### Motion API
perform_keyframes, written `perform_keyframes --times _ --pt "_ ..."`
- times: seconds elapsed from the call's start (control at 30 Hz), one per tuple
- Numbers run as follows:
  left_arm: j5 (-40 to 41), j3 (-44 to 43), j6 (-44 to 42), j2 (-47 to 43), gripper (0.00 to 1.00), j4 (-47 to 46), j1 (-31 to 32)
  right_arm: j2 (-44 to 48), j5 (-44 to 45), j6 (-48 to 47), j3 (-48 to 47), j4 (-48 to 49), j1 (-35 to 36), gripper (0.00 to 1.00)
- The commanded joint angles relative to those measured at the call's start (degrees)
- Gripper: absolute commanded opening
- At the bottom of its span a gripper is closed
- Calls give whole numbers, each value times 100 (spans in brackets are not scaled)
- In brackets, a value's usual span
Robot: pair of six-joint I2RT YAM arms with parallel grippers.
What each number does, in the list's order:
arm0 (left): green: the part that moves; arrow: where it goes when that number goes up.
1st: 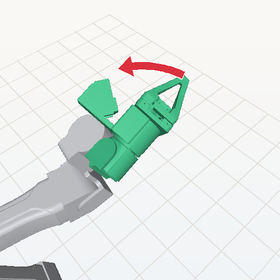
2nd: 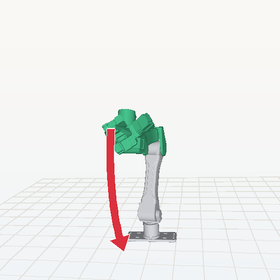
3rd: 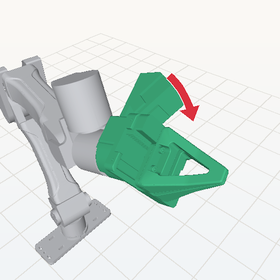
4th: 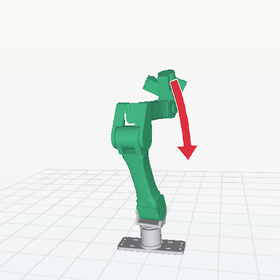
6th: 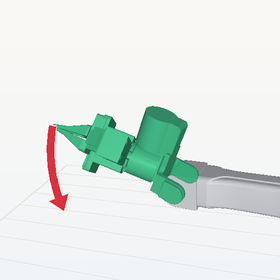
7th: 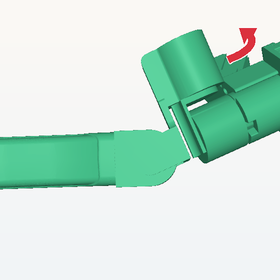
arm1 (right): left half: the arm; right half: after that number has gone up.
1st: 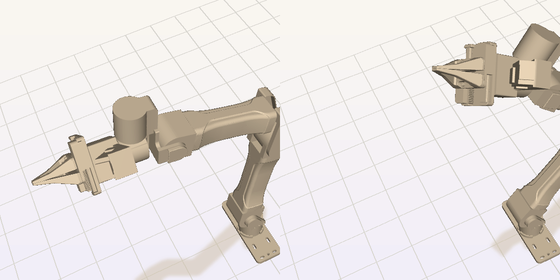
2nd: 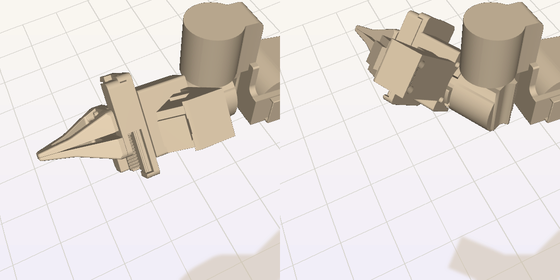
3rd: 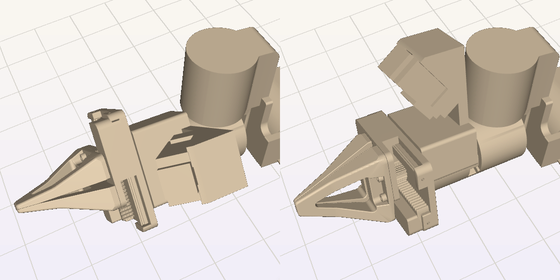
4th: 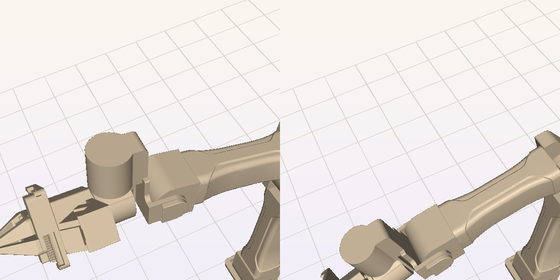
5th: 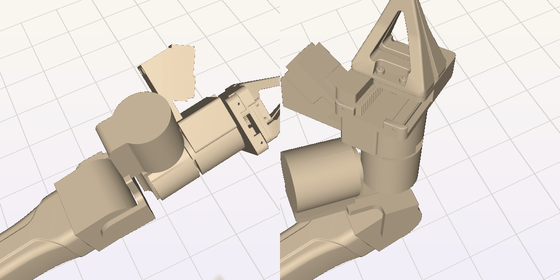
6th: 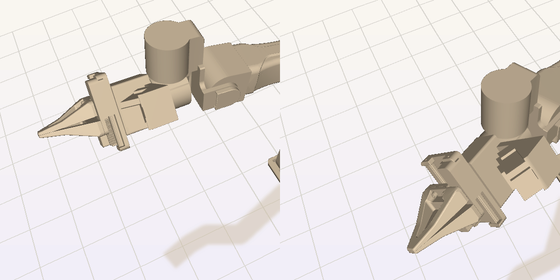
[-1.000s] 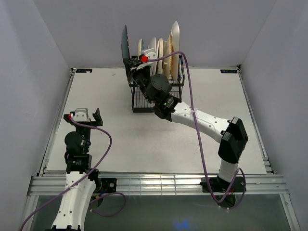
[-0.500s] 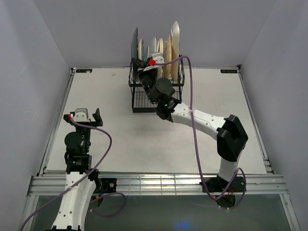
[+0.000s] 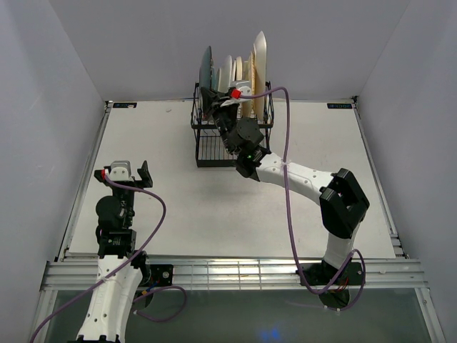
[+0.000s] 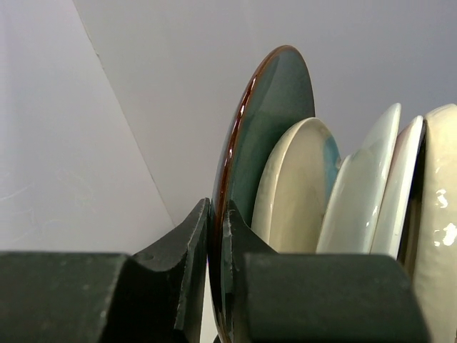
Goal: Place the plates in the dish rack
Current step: Insert the plate into the dish rack.
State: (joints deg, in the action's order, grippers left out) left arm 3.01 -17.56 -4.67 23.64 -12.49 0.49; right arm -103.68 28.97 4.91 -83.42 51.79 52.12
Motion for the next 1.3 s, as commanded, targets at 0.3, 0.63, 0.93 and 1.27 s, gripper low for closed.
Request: perform_keyframes --times 0.3,0.63,0.93,1.27 --pt "-10 51 1 -61 98 -69 -32 -337 -23 -16 -552 1536 -114 8" --pt "-28 51 1 -61 98 -78 -32 -478 73 -209 -579 1501 -105 8" --pt "-37 42 1 -35 98 -78 -32 -346 161 -411 -307 1712 -97 27" --pt "-46 42 -8 -26 98 -78 -32 -153 188 -447 -79 1782 -97 30"
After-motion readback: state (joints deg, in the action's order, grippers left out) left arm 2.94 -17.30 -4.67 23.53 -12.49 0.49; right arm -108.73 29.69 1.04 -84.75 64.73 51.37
